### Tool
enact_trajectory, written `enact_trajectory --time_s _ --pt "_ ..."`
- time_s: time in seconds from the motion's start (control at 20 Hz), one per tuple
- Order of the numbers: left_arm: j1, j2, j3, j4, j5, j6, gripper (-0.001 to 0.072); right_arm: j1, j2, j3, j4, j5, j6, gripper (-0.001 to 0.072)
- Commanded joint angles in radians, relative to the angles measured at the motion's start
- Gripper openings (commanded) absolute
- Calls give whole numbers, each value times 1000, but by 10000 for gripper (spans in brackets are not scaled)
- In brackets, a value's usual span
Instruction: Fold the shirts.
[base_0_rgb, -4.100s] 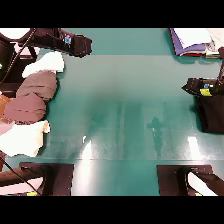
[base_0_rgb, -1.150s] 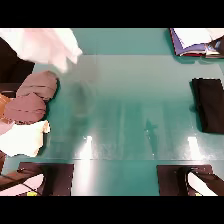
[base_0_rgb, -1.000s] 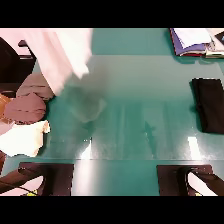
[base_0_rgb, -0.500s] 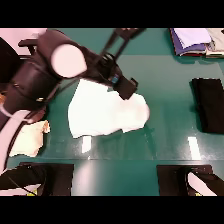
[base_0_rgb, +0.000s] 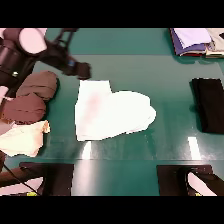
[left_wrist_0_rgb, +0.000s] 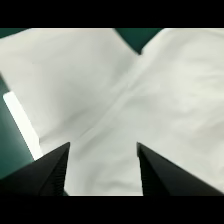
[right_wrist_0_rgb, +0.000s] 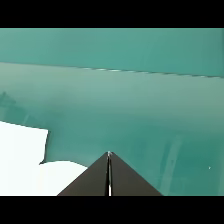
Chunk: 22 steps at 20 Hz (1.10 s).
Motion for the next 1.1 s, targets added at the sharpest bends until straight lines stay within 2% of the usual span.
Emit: enact_trajectory --time_s 0.0,0.25,0.45,0.65,0.8,0.85,0.9,0.95,1.0,1.05 --pt "182 26 -229 -57 26 -2 493 0 0 1 1 -1 0 20" --pt "229 25 -581 -122 270 3 493 0 0 1 2 -1 0 20" --pt "229 16 -701 -212 424 5 493 0 0 1 2 -1 0 20" --pt "229 13 -727 -309 450 80 491 0 0 1 2 -1 0 20" --pt "229 4 -727 -362 460 86 490 0 0 1 3 0 0 20" --pt "229 4 -727 -383 458 91 467 0 0 1 2 0 0 20" --pt "229 4 -726 -407 455 106 289 0 0 1 2 0 0 20" --pt "229 4 -725 -436 455 129 141 0 0 1 2 2 0 20" --pt "229 5 -714 -446 449 139 27 0 0 1 2 9 0 20" --pt "231 7 -687 -438 433 143 26 0 0 0 1 22 0 20"
